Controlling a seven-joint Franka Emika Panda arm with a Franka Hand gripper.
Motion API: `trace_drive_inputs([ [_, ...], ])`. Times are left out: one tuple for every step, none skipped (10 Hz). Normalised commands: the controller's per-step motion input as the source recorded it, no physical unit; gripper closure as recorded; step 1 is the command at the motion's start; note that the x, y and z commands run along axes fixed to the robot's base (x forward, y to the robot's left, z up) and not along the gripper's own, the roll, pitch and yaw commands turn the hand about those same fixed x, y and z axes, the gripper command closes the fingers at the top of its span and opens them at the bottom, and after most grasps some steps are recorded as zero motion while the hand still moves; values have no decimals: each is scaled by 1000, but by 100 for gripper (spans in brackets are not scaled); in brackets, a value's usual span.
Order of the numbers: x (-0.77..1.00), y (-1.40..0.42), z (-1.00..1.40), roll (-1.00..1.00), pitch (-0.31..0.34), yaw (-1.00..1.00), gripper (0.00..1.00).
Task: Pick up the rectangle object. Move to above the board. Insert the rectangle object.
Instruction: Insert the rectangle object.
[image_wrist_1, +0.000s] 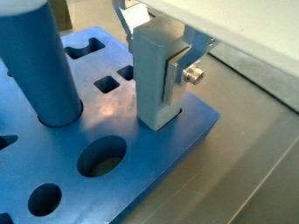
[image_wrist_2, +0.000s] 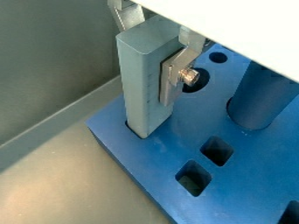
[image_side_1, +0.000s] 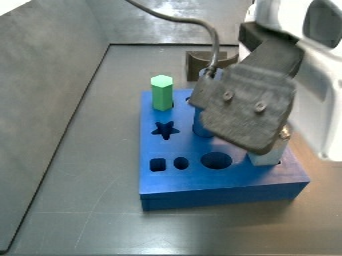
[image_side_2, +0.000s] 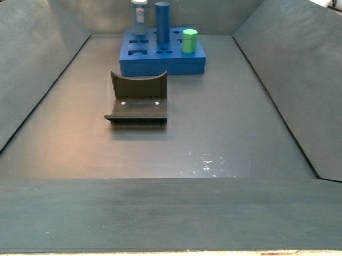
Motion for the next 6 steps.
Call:
trace_drive_inputs([
  [354,-331,-806,460,80,0,100],
  [323,-380,-820,394,217,-60,100],
  [326,-363,-800,403,249,-80,100],
  [320,-297,-451,574,549,-137,100],
  [0,-71,137,731,989,-117,100],
  [0,-54,126,734,966,-157,100],
])
